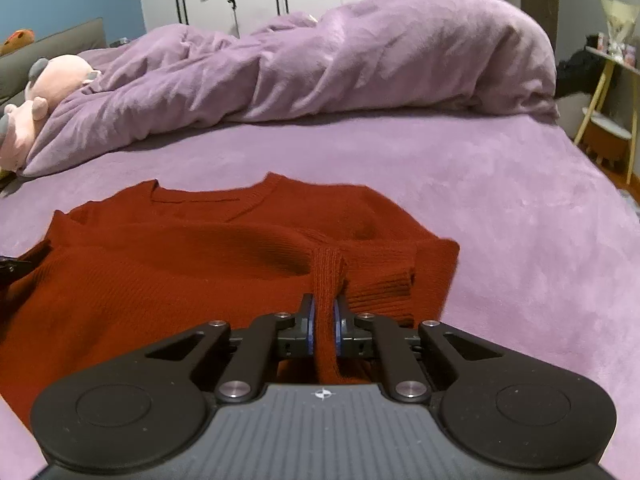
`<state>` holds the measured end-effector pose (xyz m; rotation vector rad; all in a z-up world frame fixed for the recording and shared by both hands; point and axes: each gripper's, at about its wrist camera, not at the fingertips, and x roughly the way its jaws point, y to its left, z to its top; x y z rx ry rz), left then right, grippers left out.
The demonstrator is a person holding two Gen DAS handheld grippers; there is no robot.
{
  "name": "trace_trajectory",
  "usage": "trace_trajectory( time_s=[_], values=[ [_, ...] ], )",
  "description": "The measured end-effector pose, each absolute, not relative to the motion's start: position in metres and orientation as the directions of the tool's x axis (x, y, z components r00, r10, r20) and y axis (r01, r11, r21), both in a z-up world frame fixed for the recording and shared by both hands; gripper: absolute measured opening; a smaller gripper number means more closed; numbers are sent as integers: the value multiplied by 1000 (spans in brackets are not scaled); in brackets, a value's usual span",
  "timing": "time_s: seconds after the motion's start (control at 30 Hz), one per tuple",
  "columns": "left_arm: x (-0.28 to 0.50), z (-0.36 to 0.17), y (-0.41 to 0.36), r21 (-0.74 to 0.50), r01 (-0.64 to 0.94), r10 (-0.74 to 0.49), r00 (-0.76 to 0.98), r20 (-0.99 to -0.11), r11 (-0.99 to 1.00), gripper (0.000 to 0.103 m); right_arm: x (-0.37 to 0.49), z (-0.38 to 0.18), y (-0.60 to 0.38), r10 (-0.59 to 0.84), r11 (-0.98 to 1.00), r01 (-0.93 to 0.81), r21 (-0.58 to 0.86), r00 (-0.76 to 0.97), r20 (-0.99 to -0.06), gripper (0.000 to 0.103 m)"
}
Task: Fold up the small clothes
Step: 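Lift the hem with both tools and fold it over toward the collar, then open both tools to release the folded hem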
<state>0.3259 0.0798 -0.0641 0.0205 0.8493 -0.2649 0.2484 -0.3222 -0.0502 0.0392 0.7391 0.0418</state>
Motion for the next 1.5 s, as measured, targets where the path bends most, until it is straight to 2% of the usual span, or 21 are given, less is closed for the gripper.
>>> trace_trajectory(
  time_s=[0.2, 0.3, 0.43, 0.53, 0.57, 0.6, 0.63, 0.7, 0.83, 0.9, 0.97, 1.07, 1.27, 1.37, 1.5],
  values=[
    [333, 9, 86, -94, 204, -219, 782, -584, 975, 9, 257, -10, -334, 42, 997, 3, 77, 812, -582, 7],
    [361, 27, 75, -36, 159, -154, 837, -524, 987, 9, 286, 2, -333, -19, 998, 49, 43, 846, -534, 7],
    [407, 18, 57, 11, 72, -56, 849, -526, 997, 11, 329, 1, -334, -88, 991, 125, 39, 856, -509, 7],
    [419, -2, 54, 31, 18, 2, 832, -555, 999, 19, 349, -19, -335, -111, 987, 158, 41, 834, -541, 10],
    [415, -7, 56, 6, 8, -3, 824, -566, 1000, 27, 351, -27, -334, -131, 983, 180, 35, 821, -555, 10],
    [409, -11, 59, -41, 25, -44, 817, -575, 999, 40, 349, -33, -334, -139, 980, 195, 42, 817, -560, 10],
    [402, -15, 61, -86, 55, -95, 809, -579, 995, 45, 344, -37, -333, -138, 977, 205, 61, 820, -556, 11],
    [385, -26, 56, -137, 100, -162, 803, -574, 985, 59, 331, -41, -327, -75, 971, 183, 154, 845, -530, 13],
    [375, -53, 26, -137, 137, -192, 769, -609, 981, 64, 327, -64, -298, 272, 838, 25, 546, 848, -456, 33],
    [378, -65, 15, -120, 134, -180, 748, -639, 984, 64, 337, -82, -276, 379, 774, -18, 633, 814, -440, 34],
    [380, -76, 11, -82, 101, -130, 737, -664, 992, 64, 346, -95, -261, 399, 787, -30, 616, 787, -471, 34],
    [382, -87, 16, -58, 91, -106, 712, -694, 994, 64, 353, -106, -269, 351, 825, 4, 565, 780, -518, 32],
    [376, -91, 22, -42, 94, -97, 718, -690, 995, 65, 324, -95, -356, 49, 883, 211, 418, 847, -529, 30],
    [374, -91, 21, -44, 79, -88, 716, -693, 996, 66, 307, -88, -370, -28, 870, 288, 400, 839, -544, 30],
    [374, -88, 23, -49, 74, -87, 703, -705, 996, 68, 288, -81, -357, -71, 922, 265, 282, 833, -549, 31]
  ],
)
